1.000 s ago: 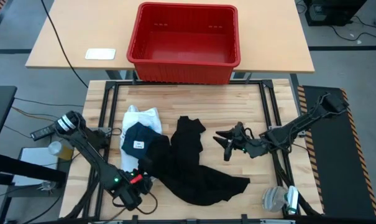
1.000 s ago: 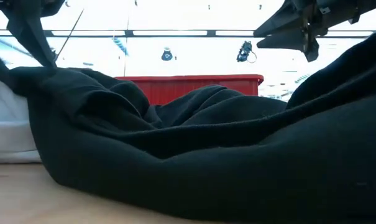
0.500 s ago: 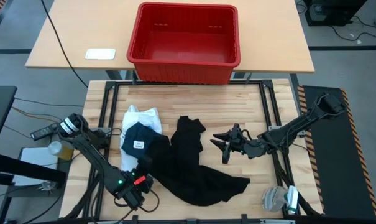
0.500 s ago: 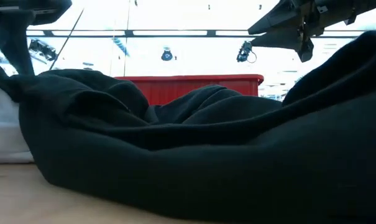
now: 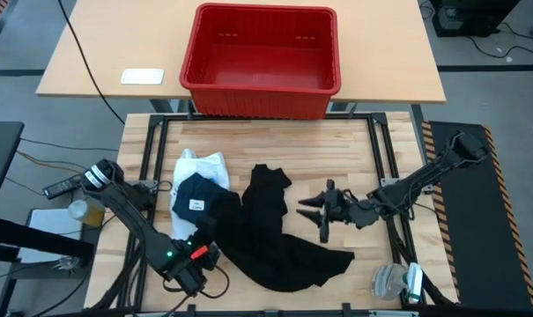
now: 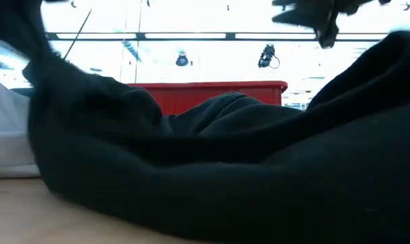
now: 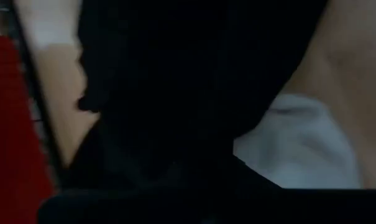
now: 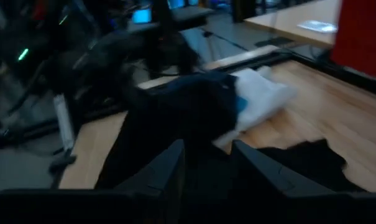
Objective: Fold laundry
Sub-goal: Fold the black shirt
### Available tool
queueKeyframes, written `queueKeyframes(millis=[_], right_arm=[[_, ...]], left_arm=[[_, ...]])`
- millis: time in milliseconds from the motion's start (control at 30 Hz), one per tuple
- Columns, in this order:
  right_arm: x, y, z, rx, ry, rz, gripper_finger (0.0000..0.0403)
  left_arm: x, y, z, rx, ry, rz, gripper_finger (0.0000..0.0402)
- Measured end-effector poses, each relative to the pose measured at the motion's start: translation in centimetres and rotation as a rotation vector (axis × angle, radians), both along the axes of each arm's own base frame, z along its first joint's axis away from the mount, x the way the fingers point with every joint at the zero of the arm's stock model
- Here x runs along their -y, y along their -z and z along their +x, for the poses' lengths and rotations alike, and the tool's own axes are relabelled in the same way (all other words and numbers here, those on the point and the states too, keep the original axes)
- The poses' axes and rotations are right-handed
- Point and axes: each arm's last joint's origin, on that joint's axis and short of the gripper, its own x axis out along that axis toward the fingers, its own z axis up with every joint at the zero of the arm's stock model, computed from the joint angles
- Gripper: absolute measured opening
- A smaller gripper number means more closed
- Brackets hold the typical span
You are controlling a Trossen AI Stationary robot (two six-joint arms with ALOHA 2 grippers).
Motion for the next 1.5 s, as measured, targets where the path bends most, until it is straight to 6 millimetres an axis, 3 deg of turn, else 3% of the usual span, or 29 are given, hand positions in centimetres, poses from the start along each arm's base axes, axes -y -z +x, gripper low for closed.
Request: queueKeyframes(millis=[333, 500, 633, 767, 933, 1133, 1367, 1500], right_arm=[[-6.8, 0.9, 3.3, -0.166, -0.190, -0.272, 0.0138], [-9.9, 0.8, 4.5, -0.188, -0.226, -0.277, 0.0138], [-12.5, 1.9, 5.4, -0.204, -0.247, -0.262, 0.0138], [-15.1, 3.7, 6.6, -0.233, -0.247, -0.291, 0.0136], [-16.9, 4.9, 8.2, -0.343, -0.228, -0.212, 0.0127], [-18.0, 4.1, 9.3, -0.556, -0.291, -0.103, 0.0118], [-19.6, 4.2, 8.5, -0.562, -0.411, -0.114, 0.0119], [-19.8, 4.8, 8.1, -0.553, -0.406, -0.083, 0.0144]], left_arm=[[-5.3, -8.7, 0.8, -0.007, -0.194, 0.074, 0.0004], [-7.9, -12.2, 0.7, 0.081, -0.271, -0.004, 0.0004], [-9.2, -14.0, 0.0, 0.130, -0.303, -0.058, 0.0004], [-9.3, -14.0, -0.1, 0.123, -0.314, -0.089, 0.0004], [-9.0, -13.6, 0.3, 0.103, -0.316, -0.118, 0.0004], [-9.0, -13.5, 0.5, 0.127, -0.322, -0.122, 0.0004], [-8.9, -9.2, 0.5, 0.065, -0.326, -0.061, 0.0004], [-9.0, -8.6, 0.4, 0.058, -0.337, -0.054, 0.0004]])
